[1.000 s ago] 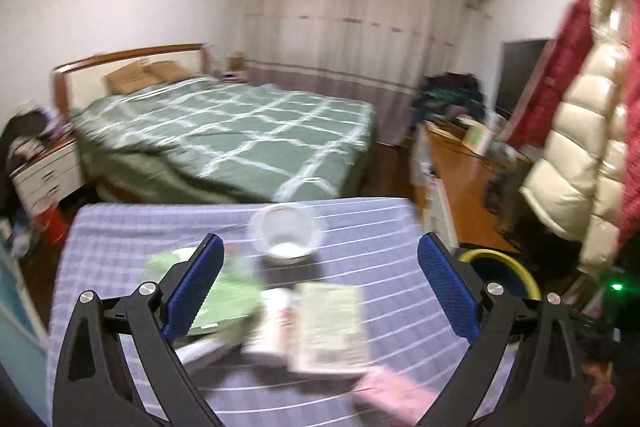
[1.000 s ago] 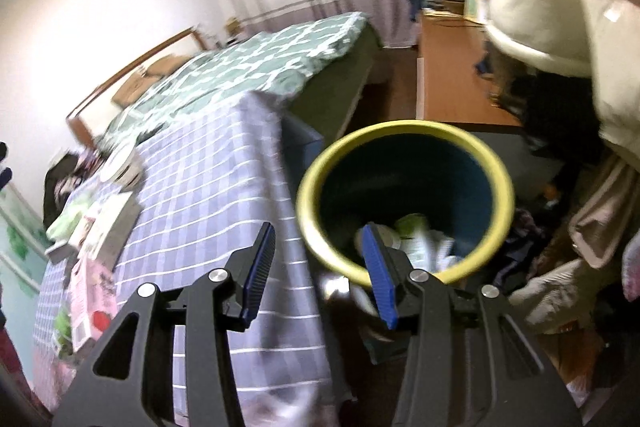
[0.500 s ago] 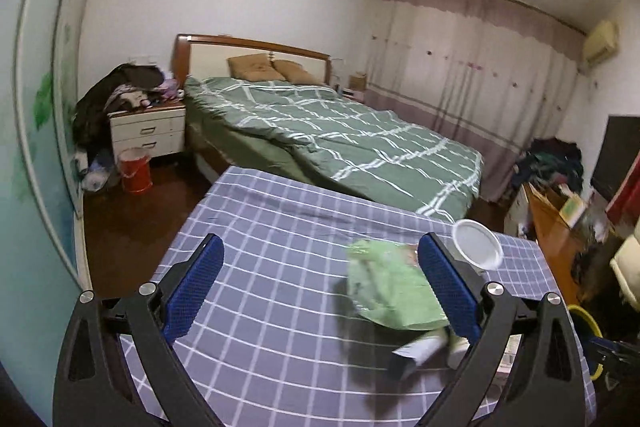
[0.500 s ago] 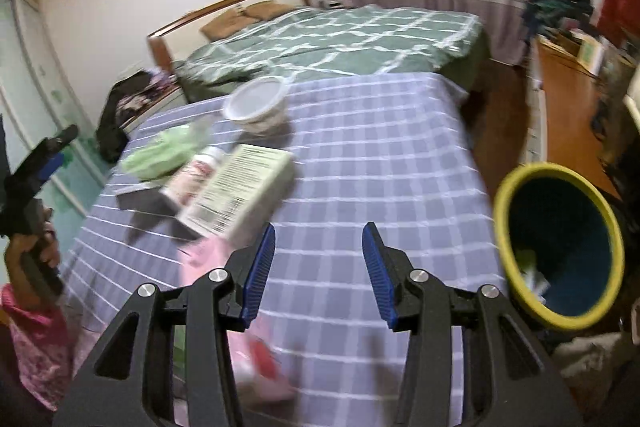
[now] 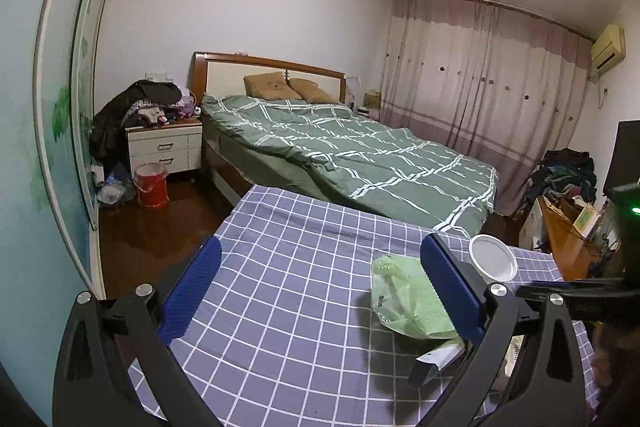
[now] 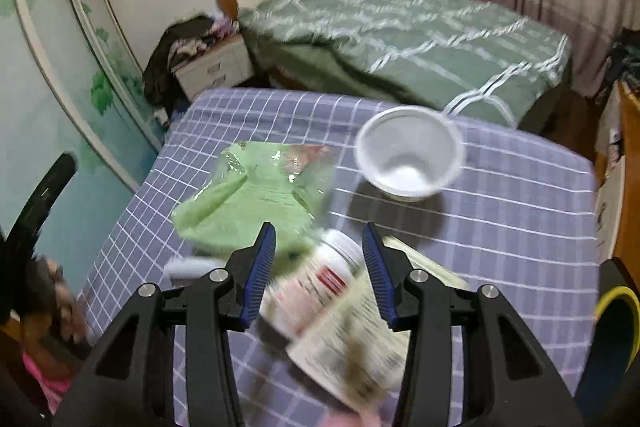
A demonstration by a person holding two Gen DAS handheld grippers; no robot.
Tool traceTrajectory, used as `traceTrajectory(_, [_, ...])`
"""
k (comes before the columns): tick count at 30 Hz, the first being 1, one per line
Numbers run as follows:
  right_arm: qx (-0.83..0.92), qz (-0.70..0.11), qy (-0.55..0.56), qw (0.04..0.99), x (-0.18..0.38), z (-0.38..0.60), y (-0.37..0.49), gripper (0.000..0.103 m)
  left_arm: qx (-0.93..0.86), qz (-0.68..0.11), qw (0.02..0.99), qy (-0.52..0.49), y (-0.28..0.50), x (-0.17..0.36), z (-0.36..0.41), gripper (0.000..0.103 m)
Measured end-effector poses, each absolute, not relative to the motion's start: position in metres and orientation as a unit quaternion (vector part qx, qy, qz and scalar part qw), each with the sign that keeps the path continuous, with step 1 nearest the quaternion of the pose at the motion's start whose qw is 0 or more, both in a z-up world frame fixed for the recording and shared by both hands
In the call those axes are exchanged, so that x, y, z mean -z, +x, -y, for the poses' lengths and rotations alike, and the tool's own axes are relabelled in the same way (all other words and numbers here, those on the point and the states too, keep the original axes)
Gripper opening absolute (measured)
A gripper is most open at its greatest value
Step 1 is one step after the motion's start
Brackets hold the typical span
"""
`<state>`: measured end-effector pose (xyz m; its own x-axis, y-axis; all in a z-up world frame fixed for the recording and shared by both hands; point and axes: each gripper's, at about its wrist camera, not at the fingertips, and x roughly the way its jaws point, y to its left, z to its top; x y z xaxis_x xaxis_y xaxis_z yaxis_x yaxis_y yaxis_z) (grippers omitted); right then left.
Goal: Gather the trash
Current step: 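Grasp the green plastic bag with the right tool and lift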
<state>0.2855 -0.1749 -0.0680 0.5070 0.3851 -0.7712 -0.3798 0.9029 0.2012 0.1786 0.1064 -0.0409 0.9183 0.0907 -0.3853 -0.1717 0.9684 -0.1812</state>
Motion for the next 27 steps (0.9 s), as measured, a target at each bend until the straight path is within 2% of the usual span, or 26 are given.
traceTrajectory(6, [-0.202,-0.489,0.011,0.848,0.093,0.154,0.322,0.040,-0.057,-0.196,0.972,-0.113,0.176,0.042,-0.105,0.098])
traceTrajectory(13, [-0.204,-0.506,0.018,0.838,0.106,0.148,0.331,0.009,-0.047,-0.198,0.973,-0.112,0.175,0.043,-0.102,0.098])
traceTrajectory(19, [-0.216,-0.480,0.024,0.850,0.086,0.152,0.319,0.004,-0.048,-0.196,0.973,-0.115,0.174,0.043,-0.103,0.098])
traceTrajectory(27, [-0.211,-0.411,0.055,0.885,0.034,0.183,0.296,0.004,-0.048,-0.194,0.973,-0.114,0.173,0.044,-0.103,0.098])
